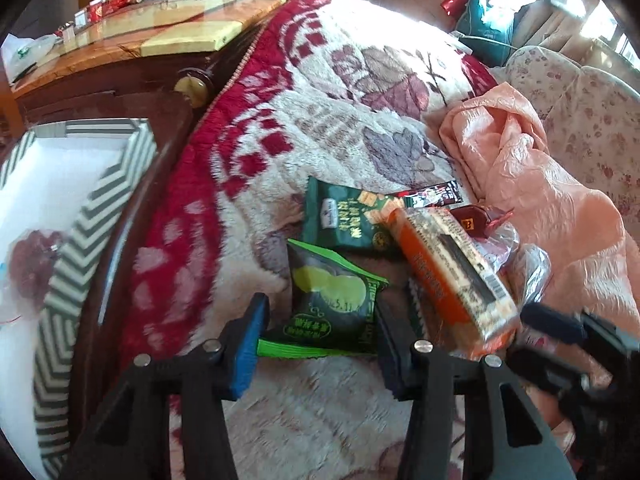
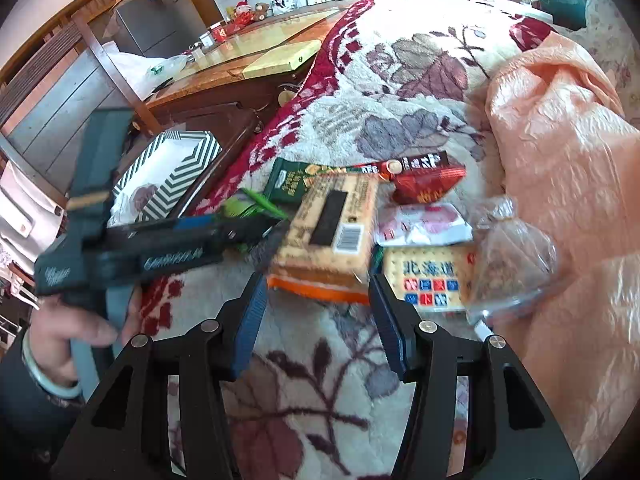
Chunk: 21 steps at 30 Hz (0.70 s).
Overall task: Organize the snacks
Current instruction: 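Grasp the green snack bag with the left gripper while the right grasps the cracker pack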
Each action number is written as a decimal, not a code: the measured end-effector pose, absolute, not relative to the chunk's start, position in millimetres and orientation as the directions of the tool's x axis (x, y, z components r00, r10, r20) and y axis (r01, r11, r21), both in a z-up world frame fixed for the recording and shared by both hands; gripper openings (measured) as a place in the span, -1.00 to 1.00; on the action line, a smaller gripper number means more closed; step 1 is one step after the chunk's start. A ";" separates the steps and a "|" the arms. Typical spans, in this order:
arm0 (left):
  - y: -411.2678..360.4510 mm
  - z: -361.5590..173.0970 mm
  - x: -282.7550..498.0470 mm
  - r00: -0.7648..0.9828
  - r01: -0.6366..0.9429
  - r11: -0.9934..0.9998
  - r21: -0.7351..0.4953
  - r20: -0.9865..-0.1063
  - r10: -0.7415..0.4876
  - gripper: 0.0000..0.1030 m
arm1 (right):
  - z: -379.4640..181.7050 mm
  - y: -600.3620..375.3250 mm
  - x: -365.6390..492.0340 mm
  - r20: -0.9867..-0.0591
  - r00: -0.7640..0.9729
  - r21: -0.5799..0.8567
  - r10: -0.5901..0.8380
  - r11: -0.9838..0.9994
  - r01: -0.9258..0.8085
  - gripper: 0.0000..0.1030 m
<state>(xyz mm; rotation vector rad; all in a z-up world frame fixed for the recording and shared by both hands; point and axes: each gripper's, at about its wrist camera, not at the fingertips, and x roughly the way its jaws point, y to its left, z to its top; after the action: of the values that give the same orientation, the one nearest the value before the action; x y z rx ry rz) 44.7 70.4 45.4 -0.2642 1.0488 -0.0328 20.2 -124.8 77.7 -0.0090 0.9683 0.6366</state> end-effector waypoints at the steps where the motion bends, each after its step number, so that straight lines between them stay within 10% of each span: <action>1: 72.3 46.2 41.0 0.505 -0.103 0.969 -0.224 -0.851 -0.143 0.02 | 78.5 -121.4 22.9 -0.769 0.400 0.267 0.498 0.820 -0.507 0.02; 21: 84.2 41.9 18.9 0.511 -0.139 0.974 -0.180 -0.855 -0.085 0.02 | 60.7 -75.2 72.2 -0.852 0.400 0.137 0.337 0.882 -0.451 0.17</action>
<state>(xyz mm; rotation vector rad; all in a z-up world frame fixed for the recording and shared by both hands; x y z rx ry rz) 18.9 84.2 41.9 -0.2382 1.0365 0.0331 72.2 -75.2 60.7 -0.1227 1.0465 0.4998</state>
